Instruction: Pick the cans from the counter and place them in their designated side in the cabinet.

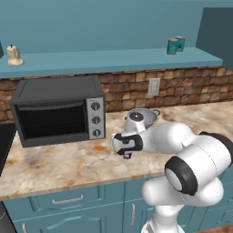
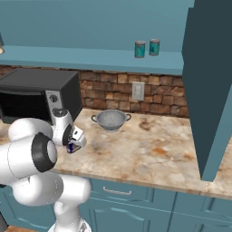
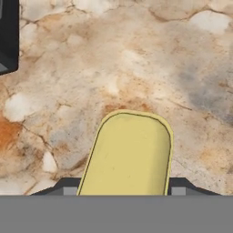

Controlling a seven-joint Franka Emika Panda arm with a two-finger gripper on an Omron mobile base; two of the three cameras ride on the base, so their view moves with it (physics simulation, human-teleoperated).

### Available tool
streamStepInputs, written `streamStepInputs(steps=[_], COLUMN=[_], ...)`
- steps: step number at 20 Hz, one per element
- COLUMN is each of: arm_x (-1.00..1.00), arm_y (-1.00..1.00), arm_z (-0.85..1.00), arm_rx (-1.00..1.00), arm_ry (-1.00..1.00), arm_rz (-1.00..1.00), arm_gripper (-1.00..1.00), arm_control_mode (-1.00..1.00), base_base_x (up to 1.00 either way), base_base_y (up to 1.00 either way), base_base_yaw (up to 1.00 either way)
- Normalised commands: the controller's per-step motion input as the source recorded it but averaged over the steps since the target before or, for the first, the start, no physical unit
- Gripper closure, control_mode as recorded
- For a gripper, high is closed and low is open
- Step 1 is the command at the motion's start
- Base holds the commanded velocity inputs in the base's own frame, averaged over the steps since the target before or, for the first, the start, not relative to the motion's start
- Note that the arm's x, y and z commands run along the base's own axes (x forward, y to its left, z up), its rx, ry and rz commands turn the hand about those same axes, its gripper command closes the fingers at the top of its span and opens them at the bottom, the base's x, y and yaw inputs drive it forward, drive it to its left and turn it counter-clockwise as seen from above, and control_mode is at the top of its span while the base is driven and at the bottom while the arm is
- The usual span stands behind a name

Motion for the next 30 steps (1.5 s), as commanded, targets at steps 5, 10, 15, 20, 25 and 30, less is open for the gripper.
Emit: streamStepInputs(steps=[5, 10, 15, 20, 25, 30], arm_x=[-0.02, -0.06, -0.01, -0.04, -0.18, -0.28], arm_y=[-0.14, -0.18, -0.21, -0.22, -0.17, -0.13], arm_z=[0.26, 0.38, 0.41, 0.38, 0.36, 0.29], arm_rx=[0.0, 0.01, 0.02, 0.03, 0.02, 0.01], arm_ry=[-0.02, -0.03, -0.01, 0.0, 0.0, -0.03], arm_rz=[-0.02, -0.01, 0.0, 0.0, 0.0, 0.0], arm_gripper=[1.0, 1.0, 1.0, 1.0, 1.0, 1.0], arm_control_mode=[-1.0, -1.0, -1.0, -1.0, -1.0, -1.0], base_base_x=[0.0, 0.0, 0.0, 0.0, 0.0, 0.0], base_base_y=[0.0, 0.0, 0.0, 0.0, 0.0, 0.0], base_base_yaw=[0.0, 0.0, 0.0, 0.0, 0.0, 0.0])
